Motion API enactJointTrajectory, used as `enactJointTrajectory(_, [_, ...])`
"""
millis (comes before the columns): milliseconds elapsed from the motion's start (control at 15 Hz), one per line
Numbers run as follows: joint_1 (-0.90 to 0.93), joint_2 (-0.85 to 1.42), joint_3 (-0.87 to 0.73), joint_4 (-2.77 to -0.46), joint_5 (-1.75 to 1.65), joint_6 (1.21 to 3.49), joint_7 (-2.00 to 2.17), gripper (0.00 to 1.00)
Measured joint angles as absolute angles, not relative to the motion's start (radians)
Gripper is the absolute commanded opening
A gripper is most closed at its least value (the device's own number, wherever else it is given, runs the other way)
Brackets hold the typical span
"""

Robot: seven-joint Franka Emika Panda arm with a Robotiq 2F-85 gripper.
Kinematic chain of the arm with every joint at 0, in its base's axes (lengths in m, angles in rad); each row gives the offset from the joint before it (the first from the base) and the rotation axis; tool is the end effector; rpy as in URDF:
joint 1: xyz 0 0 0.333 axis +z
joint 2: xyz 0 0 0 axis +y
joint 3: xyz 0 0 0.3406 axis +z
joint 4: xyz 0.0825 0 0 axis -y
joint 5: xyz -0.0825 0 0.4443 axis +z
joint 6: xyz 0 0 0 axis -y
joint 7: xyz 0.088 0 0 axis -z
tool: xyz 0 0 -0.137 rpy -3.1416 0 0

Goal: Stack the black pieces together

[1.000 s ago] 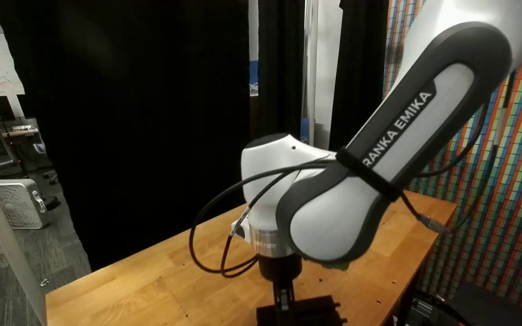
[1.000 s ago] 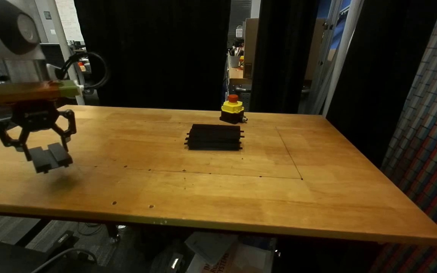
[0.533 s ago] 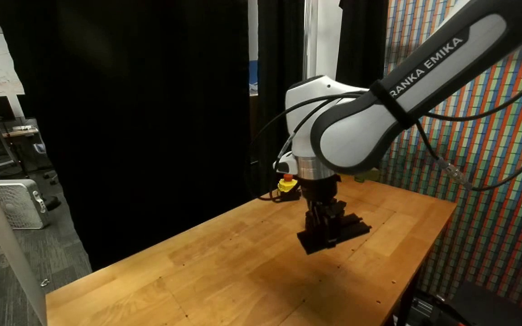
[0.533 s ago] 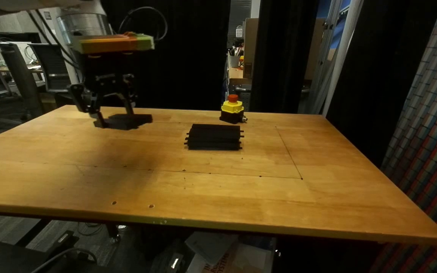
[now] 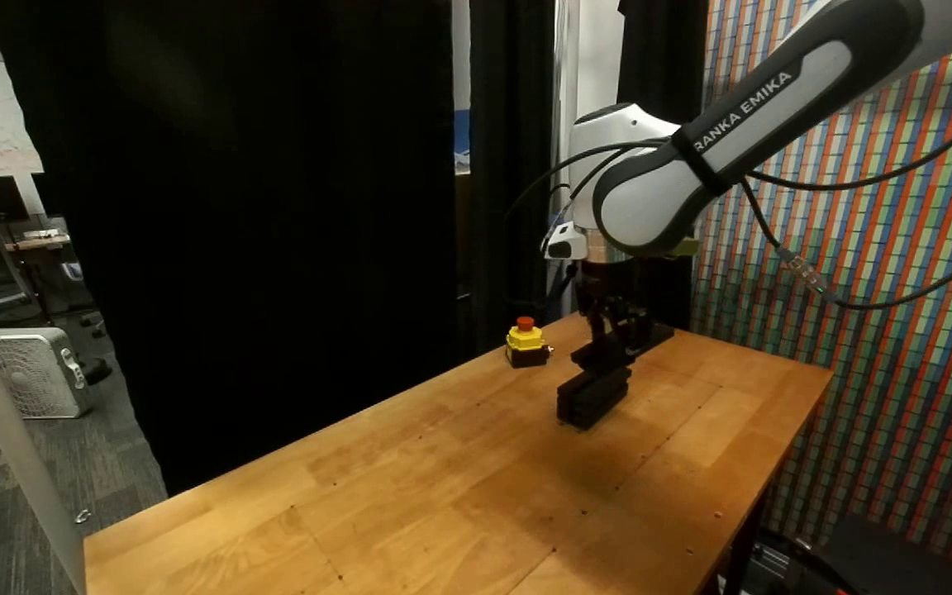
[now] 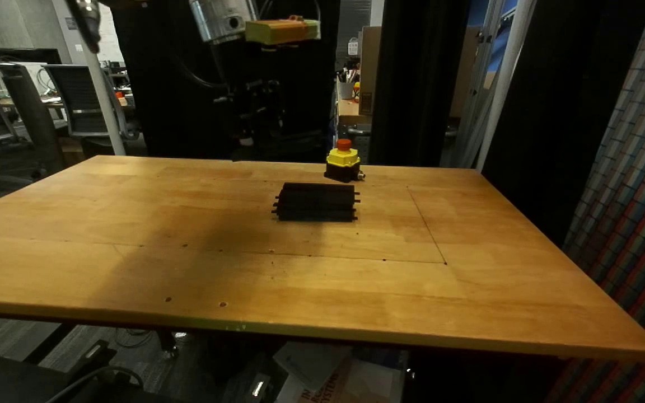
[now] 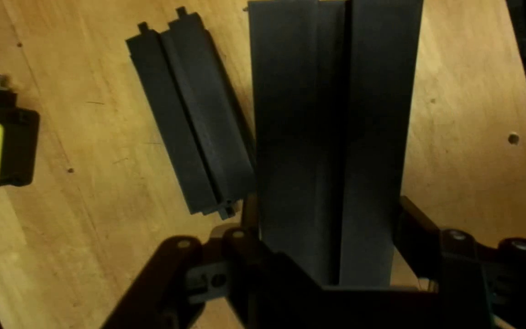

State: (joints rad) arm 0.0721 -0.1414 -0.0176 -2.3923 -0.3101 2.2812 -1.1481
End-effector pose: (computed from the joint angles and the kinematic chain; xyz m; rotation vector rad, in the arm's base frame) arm 0.5245 0.0145 0.3340 2.2323 1.8847 -0.1416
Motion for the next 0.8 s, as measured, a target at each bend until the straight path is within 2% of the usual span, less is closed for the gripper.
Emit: enactJointTrajectory(800, [-0.036, 0.14, -0.046, -2.139, -0.246, 2.355, -1.54, 0.46])
